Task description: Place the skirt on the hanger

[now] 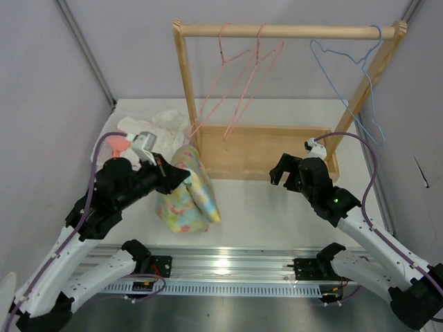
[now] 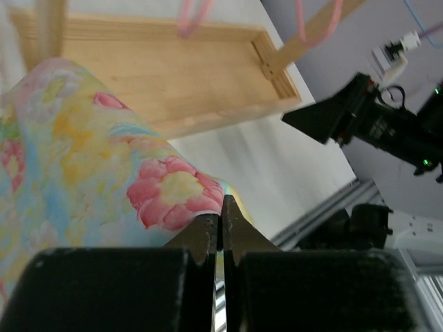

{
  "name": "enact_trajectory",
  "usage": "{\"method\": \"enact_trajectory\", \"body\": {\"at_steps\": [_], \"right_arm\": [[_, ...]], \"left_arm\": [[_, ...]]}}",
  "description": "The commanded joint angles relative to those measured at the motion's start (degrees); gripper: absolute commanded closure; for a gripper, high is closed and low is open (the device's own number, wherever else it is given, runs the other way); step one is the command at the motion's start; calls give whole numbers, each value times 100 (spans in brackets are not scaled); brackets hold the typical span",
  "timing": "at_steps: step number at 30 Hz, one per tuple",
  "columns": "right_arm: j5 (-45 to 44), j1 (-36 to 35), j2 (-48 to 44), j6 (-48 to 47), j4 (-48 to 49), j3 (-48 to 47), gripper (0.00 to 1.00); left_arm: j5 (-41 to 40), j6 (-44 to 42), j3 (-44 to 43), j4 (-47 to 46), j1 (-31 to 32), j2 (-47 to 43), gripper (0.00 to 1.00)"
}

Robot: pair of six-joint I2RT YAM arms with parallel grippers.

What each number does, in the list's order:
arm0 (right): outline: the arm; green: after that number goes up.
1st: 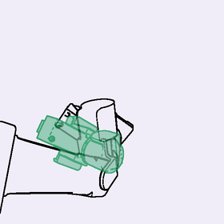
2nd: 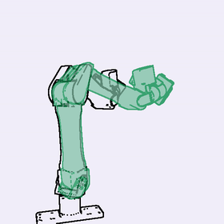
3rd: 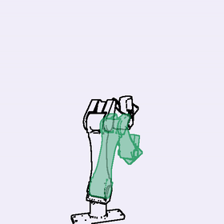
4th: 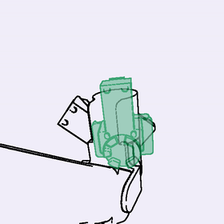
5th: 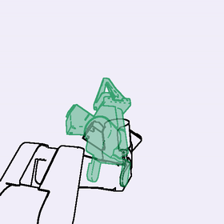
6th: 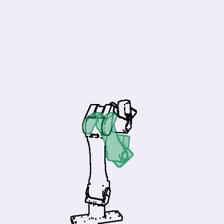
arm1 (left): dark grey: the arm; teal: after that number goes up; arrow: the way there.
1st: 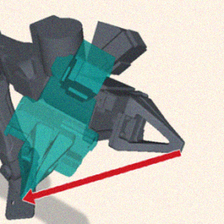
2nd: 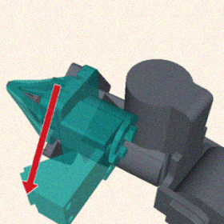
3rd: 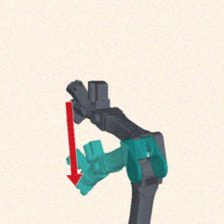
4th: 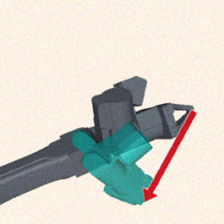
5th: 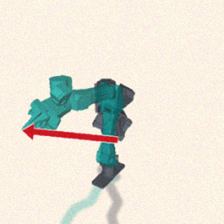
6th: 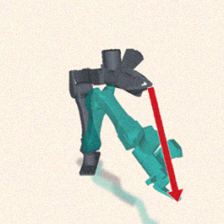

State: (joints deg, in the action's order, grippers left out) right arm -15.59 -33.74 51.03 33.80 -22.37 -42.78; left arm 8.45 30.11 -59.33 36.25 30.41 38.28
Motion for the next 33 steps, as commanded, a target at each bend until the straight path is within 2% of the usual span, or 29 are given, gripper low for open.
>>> {"method": "enact_trajectory", "body": {"at_steps": [1,2,5,8,10,13,15,18,19,22,26,28,33], "right_arm": [[-119,16,-75,-58,-48,-300,1],[-145,25,-84,-58,-57,-309,1],[-242,34,-110,-67,-171,-353,1],[-269,42,-84,-23,-224,-283,1],[-251,51,-49,-23,-198,-196,1],[-190,69,21,12,-189,-160,0],[-146,78,92,21,-180,-134,1],[-84,78,136,47,-110,-29,1],[-41,86,136,74,-75,15,1],[21,78,206,127,-39,77,1],[82,86,285,162,-92,95,1],[109,78,268,171,-118,156,1],[118,16,162,337,-337,279,1]], "left_arm": [[-1043,276,53,-1014,1148,372,100],[-1204,276,36,-1154,1630,617,100],[-1592,259,-43,-1374,2143,917,100],[-1478,259,61,-1524,2206,1242,97],[-1556,250,271,-1620,2197,1471,85],[-1688,189,456,-1577,2197,1787,77],[-1917,188,519,-1586,2118,1867,82],[-1768,215,729,-1700,1811,2051,85],[-1689,215,713,-1691,1732,2226,82],[-1583,189,721,-1665,1652,2385,55],[-1636,189,800,-1630,1626,2123,31],[-1679,180,730,-1438,1582,2008,28],[-1776,390,712,-884,1354,1446,27]]}}
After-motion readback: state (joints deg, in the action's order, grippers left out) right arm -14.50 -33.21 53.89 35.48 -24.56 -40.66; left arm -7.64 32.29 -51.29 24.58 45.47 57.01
